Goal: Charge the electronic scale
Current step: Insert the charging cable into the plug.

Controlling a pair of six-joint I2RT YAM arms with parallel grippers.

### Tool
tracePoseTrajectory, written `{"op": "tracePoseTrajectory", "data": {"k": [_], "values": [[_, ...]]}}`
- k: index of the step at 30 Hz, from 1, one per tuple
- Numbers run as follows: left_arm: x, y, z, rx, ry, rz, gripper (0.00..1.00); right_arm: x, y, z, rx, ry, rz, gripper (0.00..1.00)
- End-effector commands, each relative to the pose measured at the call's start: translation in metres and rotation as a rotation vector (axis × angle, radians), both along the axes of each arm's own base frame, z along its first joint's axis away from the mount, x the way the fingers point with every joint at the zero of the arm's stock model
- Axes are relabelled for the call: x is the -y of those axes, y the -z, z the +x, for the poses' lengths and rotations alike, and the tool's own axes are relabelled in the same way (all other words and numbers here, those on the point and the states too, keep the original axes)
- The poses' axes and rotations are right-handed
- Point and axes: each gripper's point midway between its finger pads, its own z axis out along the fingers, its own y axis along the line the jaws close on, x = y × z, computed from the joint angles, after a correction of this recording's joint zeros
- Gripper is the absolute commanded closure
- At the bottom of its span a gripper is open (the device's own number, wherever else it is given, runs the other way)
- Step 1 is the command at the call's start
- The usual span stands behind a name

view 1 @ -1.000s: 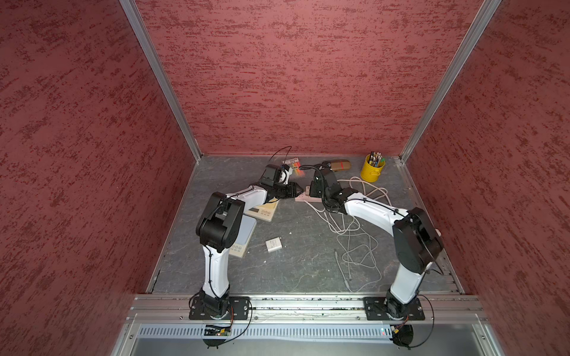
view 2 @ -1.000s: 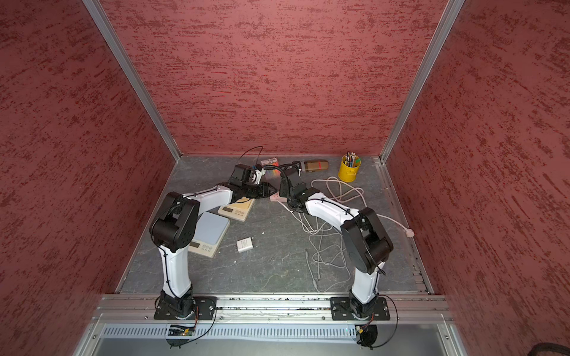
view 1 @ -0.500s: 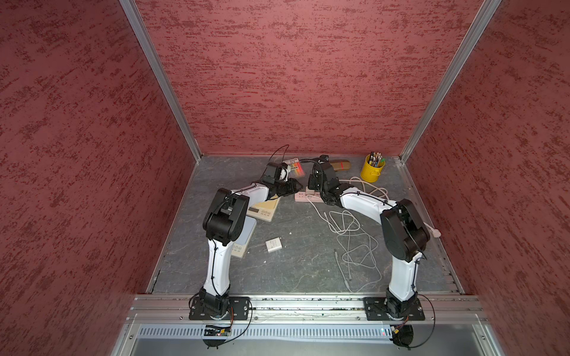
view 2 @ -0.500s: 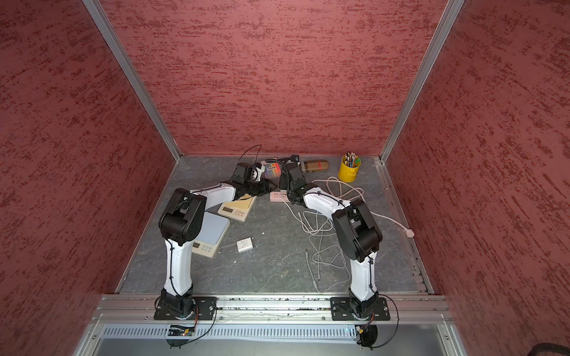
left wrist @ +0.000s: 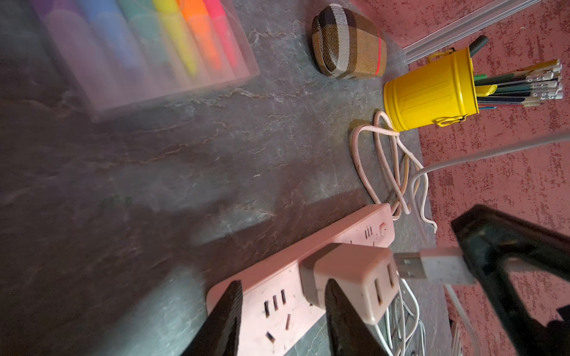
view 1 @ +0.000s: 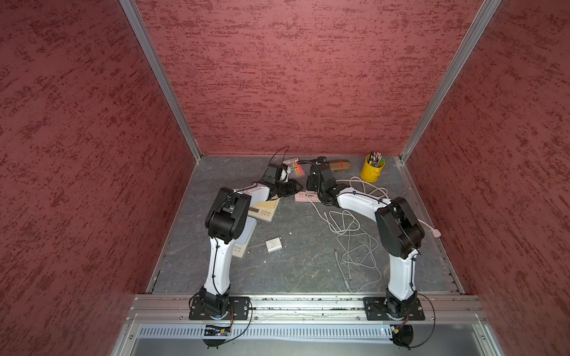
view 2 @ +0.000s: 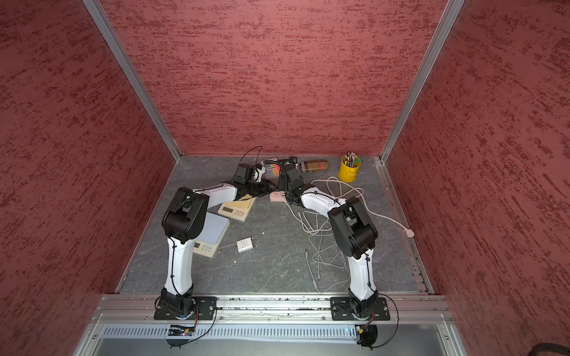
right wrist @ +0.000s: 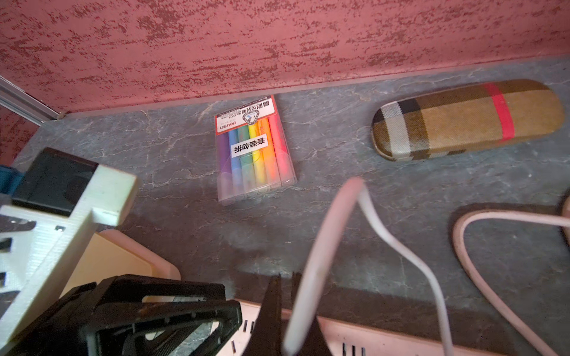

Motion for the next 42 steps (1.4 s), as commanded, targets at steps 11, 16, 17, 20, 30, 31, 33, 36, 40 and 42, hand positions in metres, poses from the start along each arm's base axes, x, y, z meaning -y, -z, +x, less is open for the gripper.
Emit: {"op": "tracePoseTrajectory", "data": {"k": [11,16,17,20,30,31,33,36,40,42], "values": [[0.002,0.030,-0.006,-0.058,0.013,0.061,0.55,0.008,0.008,-0.007,0.002,0.056,-0.020,1.00],[0.001,0.035,-0.008,-0.069,0.012,0.073,0.55,0.005,0.001,-0.010,0.021,0.049,-0.021,1.00],[0.002,0.035,-0.008,-0.068,0.012,0.075,0.55,0.005,0.000,-0.010,0.024,0.051,-0.024,1.00],[0.002,0.037,-0.010,-0.075,0.014,0.077,0.55,0.006,0.000,-0.013,0.024,0.054,-0.031,1.00],[0.002,0.040,-0.012,-0.083,0.016,0.082,0.55,0.005,0.002,-0.017,0.019,0.051,-0.033,1.00],[0.003,0.041,-0.013,-0.084,0.016,0.083,0.55,0.005,0.002,-0.017,0.017,0.051,-0.034,1.00],[0.002,0.042,-0.013,-0.085,0.016,0.084,0.55,0.006,0.007,-0.018,0.009,0.050,-0.043,1.00],[0.002,0.044,-0.014,-0.089,0.015,0.086,0.56,0.005,0.011,-0.020,-0.001,0.054,-0.052,1.00],[0.001,0.045,-0.014,-0.093,0.013,0.091,0.56,0.004,0.014,-0.025,-0.006,0.059,-0.075,1.00],[0.001,0.045,-0.014,-0.094,0.012,0.092,0.56,0.005,0.015,-0.027,-0.005,0.069,-0.089,1.00]]}}
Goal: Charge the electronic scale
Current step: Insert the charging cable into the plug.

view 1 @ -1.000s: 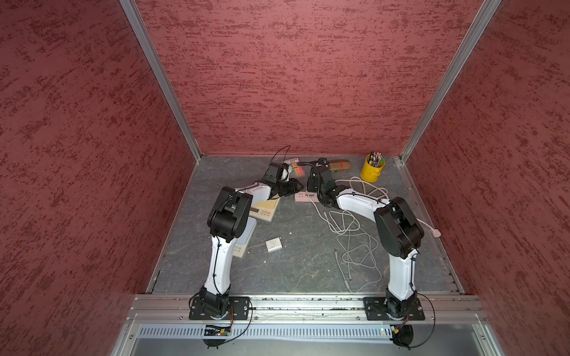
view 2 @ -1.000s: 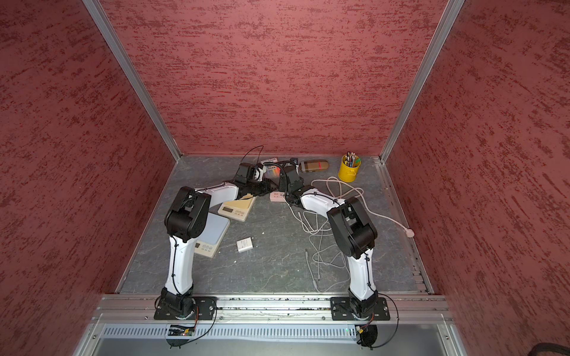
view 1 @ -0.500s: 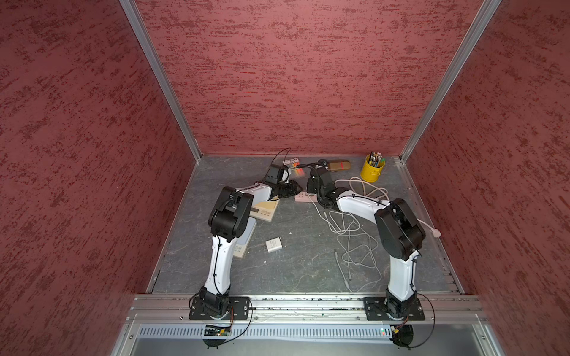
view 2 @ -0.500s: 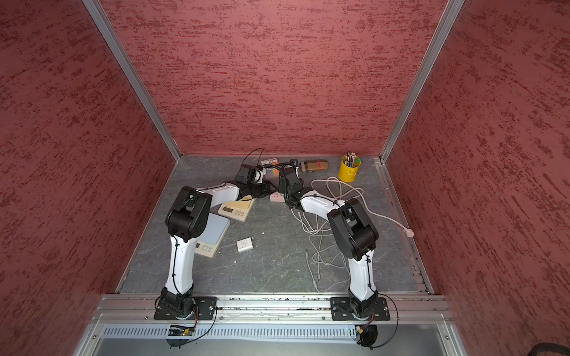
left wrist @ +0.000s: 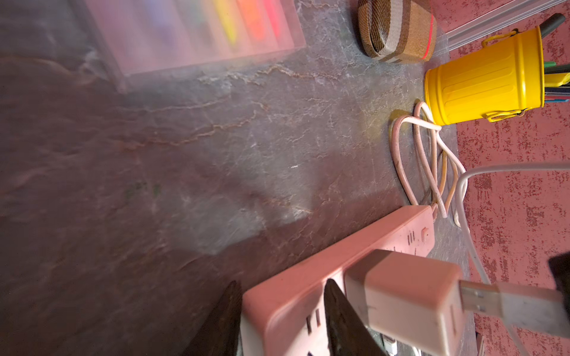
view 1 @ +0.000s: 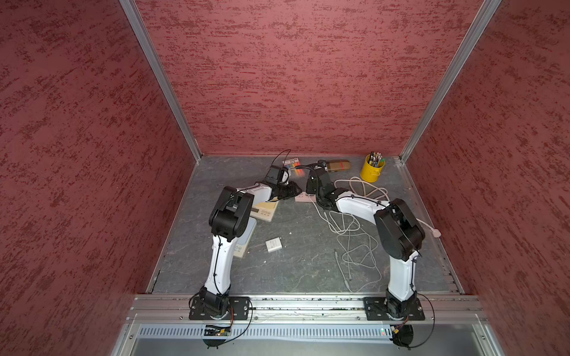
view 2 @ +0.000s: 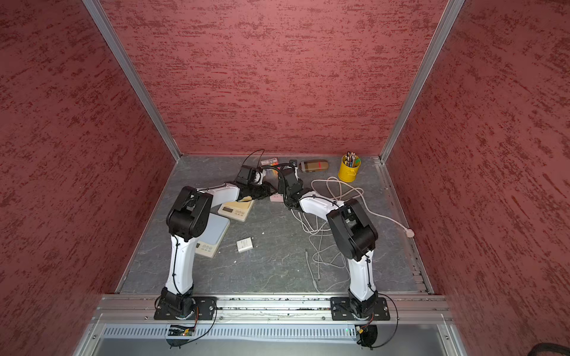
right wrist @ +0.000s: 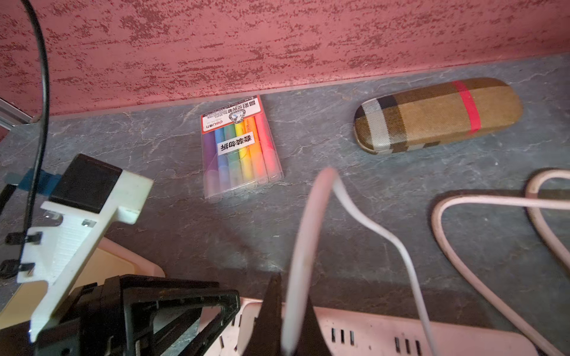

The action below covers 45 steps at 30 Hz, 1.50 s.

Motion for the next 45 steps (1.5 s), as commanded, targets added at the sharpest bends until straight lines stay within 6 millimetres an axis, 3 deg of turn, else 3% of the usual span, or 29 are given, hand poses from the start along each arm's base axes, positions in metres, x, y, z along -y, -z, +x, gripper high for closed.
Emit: {"op": "tracePoseTrajectory", "data": {"k": [1,15,31,45], "values": [[0.005,0.020,-0.013,-0.043,0.030,0.021,0.56,0.006,0.009,-0.014,-0.033,0.026,-0.048,1.00],[0.006,0.028,-0.016,-0.060,0.031,0.032,0.56,0.012,0.031,-0.023,-0.086,0.127,-0.069,1.00],[0.008,0.030,-0.019,-0.070,0.040,0.029,0.57,-0.001,0.054,-0.029,-0.143,0.096,-0.188,1.00],[0.007,0.032,-0.019,-0.082,0.031,0.022,0.59,-0.003,0.095,-0.048,-0.193,0.064,-0.126,1.00]]}}
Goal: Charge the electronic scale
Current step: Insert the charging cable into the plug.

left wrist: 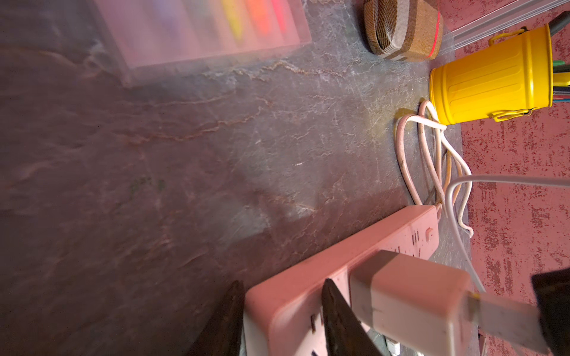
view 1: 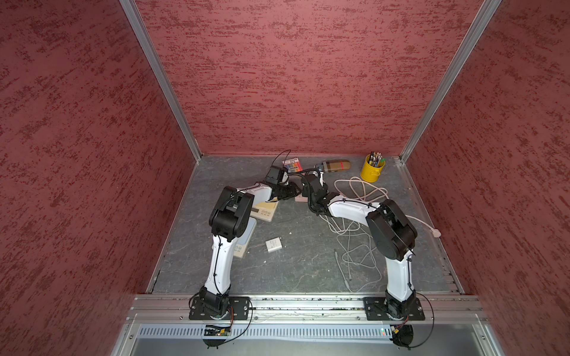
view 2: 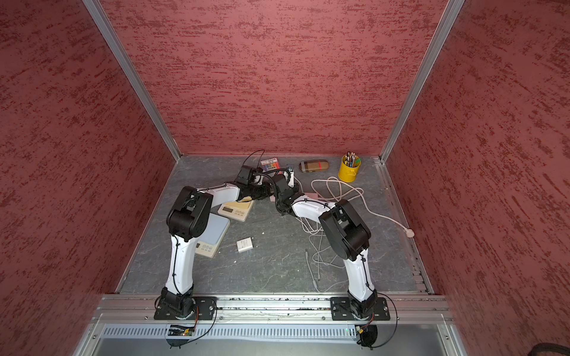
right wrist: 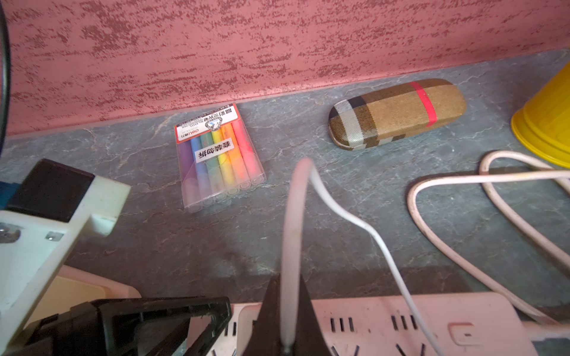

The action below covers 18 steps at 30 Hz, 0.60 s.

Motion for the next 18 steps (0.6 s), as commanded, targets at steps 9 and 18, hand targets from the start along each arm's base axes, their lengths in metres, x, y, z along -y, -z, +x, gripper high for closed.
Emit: {"op": "tracePoseTrajectory", "data": {"k": [9,18], "values": [[0.008,0.027,-0.017,-0.072,0.031,0.007,0.60,0.007,0.107,-0.063,-0.308,-0.050,-0.027,1.00],[0.006,0.025,-0.017,-0.064,0.021,0.011,0.60,-0.006,0.075,-0.055,-0.280,-0.075,0.066,1.00]]}}
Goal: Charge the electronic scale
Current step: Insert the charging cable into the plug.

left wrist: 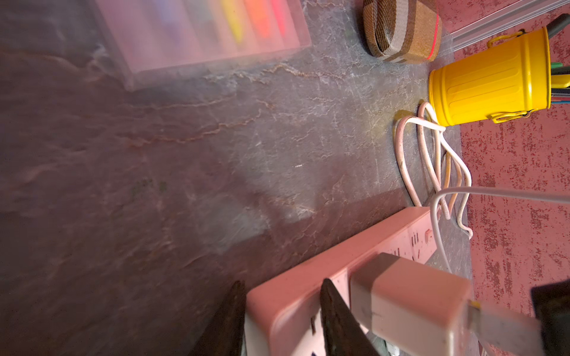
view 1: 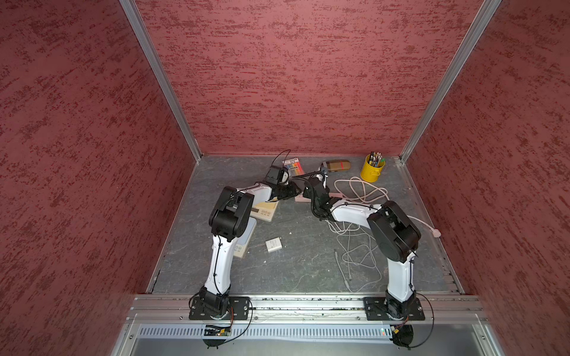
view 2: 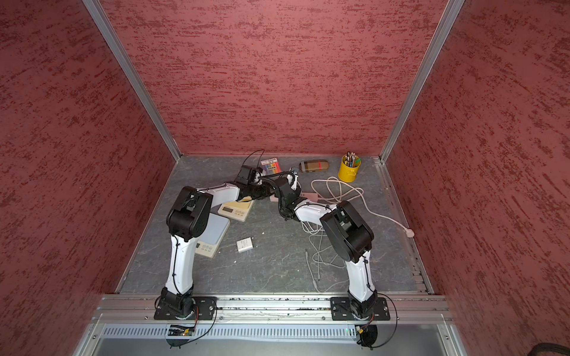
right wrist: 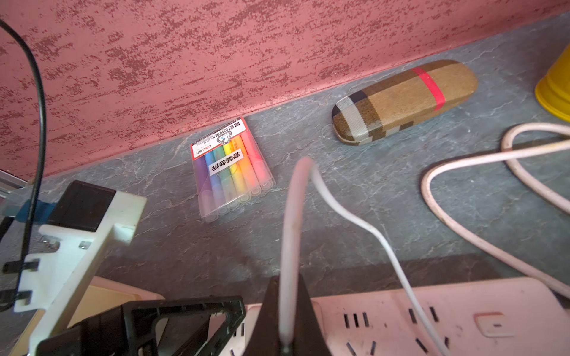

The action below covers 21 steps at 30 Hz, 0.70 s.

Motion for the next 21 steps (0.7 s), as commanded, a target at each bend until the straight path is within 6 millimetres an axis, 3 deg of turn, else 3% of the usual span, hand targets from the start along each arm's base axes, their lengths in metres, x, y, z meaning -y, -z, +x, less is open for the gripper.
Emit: {"op": "tracePoseTrajectory", "data": {"k": [1,10,15,21], "values": [[0.006,0.024,-0.017,-0.062,0.019,0.008,0.60,-0.007,0.070,-0.045,-0.297,-0.119,-0.059,1.00],[0.019,0.019,-0.020,-0.032,0.012,-0.051,0.60,-0.002,0.040,-0.032,-0.261,-0.137,-0.003,0.97],[0.023,0.018,-0.023,-0.019,0.011,-0.070,0.59,-0.014,0.019,-0.029,-0.208,-0.195,0.035,0.96],[0.021,0.014,-0.026,0.003,0.003,-0.085,0.60,-0.024,0.018,-0.025,-0.197,-0.273,-0.015,1.00]]}}
